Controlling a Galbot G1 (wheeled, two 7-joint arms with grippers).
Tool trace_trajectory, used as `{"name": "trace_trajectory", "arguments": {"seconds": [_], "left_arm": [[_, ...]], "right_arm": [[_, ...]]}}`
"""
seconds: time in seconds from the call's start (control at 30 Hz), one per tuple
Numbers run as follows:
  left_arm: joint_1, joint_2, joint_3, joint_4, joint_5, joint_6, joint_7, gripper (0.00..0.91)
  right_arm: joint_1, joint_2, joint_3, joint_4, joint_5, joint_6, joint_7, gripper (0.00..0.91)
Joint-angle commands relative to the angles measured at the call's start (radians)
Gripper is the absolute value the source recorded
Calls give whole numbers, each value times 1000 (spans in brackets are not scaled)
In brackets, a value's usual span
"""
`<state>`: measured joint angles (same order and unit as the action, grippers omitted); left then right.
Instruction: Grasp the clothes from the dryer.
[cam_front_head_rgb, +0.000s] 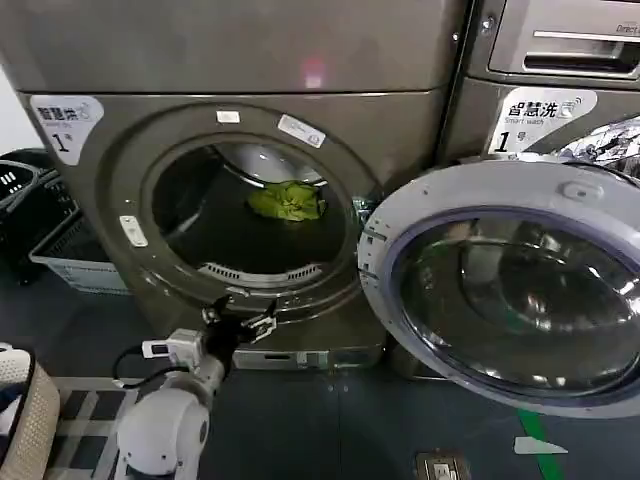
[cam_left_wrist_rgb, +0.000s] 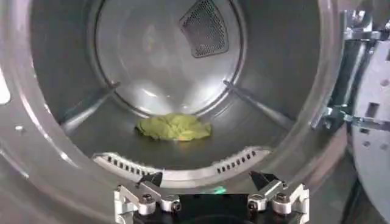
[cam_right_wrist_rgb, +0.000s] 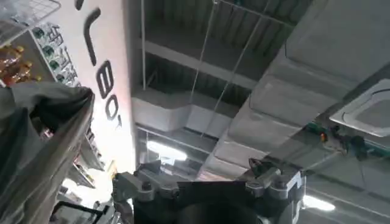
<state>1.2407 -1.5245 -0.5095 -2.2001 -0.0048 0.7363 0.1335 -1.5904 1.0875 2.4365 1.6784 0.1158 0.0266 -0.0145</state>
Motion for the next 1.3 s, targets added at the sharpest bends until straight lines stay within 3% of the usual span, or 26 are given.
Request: {"name": "trace_trajectory", "arguments": {"seconds": [0.03,1.3], "left_arm": [[4,0,1,-1,-2,49,4,907],[7,-2,4,-4,-5,49,3,907]], "right_arm": [[-3,5,0,-2,-4,1,0,907],[-11,6,25,-39,-17,6,2,907]]}}
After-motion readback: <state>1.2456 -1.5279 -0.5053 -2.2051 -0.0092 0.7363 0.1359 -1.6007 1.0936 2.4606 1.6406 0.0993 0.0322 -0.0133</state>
